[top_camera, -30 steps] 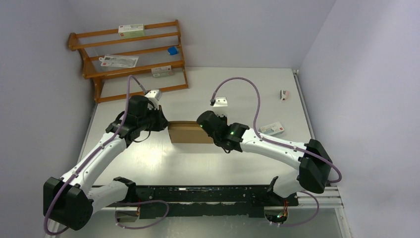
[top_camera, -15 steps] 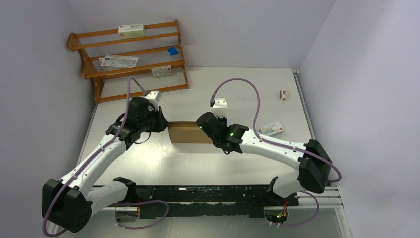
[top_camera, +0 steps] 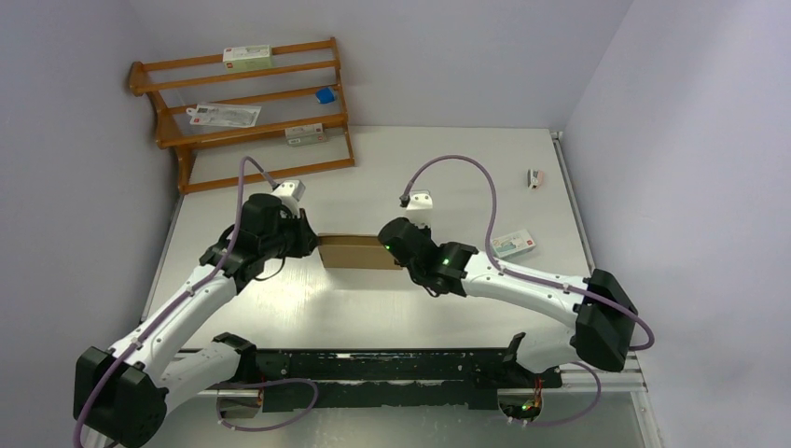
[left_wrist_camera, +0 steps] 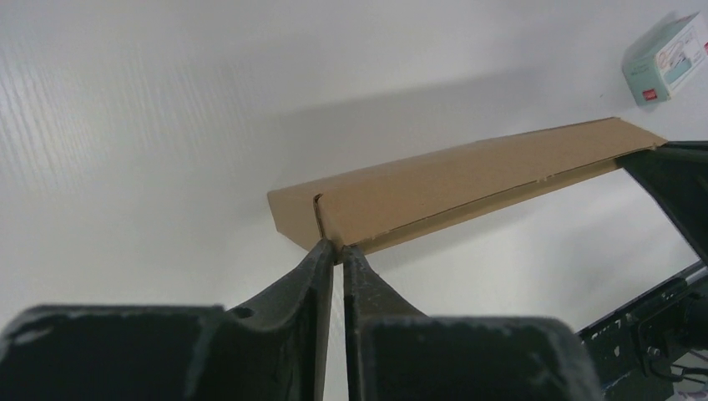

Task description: Fold the paper box

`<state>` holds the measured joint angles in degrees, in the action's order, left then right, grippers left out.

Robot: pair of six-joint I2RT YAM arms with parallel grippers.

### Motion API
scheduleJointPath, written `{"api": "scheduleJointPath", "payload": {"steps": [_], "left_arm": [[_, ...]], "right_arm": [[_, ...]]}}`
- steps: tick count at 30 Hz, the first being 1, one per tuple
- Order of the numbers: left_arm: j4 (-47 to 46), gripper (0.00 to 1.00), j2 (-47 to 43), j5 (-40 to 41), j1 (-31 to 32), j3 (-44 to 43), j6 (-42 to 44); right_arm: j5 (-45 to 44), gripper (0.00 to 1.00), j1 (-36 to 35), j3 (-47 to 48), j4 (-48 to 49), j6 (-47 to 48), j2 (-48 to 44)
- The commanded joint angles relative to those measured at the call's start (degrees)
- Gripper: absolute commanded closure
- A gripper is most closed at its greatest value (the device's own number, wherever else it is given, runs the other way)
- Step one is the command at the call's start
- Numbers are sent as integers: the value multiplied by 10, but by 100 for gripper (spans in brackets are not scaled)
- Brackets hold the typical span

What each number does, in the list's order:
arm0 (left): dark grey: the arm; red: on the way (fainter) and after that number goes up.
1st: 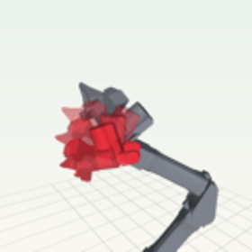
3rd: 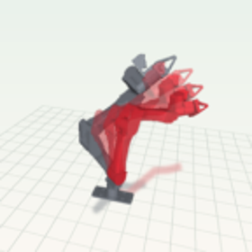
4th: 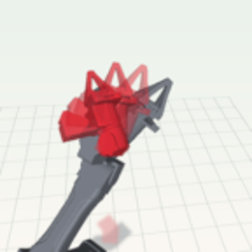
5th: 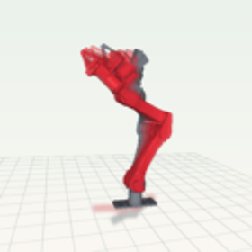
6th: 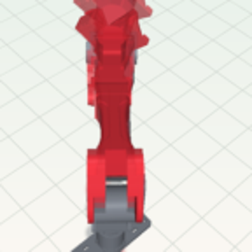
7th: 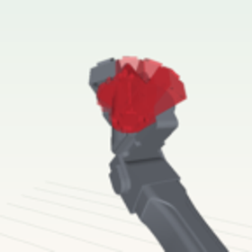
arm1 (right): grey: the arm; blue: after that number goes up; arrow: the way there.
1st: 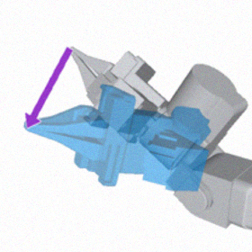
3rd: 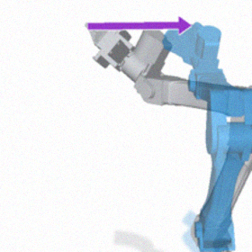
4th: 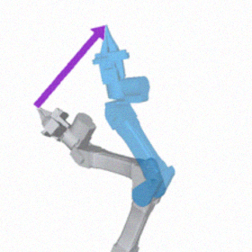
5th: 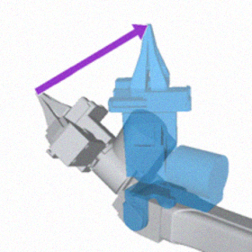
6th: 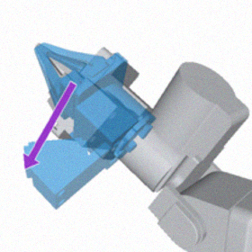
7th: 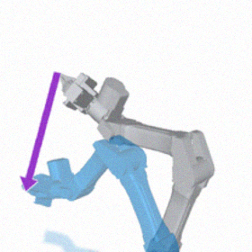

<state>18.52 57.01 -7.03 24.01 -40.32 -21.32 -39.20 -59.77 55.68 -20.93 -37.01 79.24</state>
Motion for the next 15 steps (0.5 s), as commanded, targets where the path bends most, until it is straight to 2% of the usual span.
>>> {"api": "scheduleJointPath", "payload": {"steps": [1, 6, 10, 15], "left_arm": [[36, 83, -13, -4, 11, -4, -9], [44, 70, -34, 9, 11, -18, -16], [50, 61, -38, 1, 10, -31, -21], [48, 54, -49, 11, 10, -41, -27]], "right_arm": [[27, 76, -9, -9, 17, -3, -38], [52, 56, 2, -12, 19, 3, -65], [86, 49, 25, -14, 26, 2, -80], [125, 49, 56, -29, 50, 0, -104]]}}
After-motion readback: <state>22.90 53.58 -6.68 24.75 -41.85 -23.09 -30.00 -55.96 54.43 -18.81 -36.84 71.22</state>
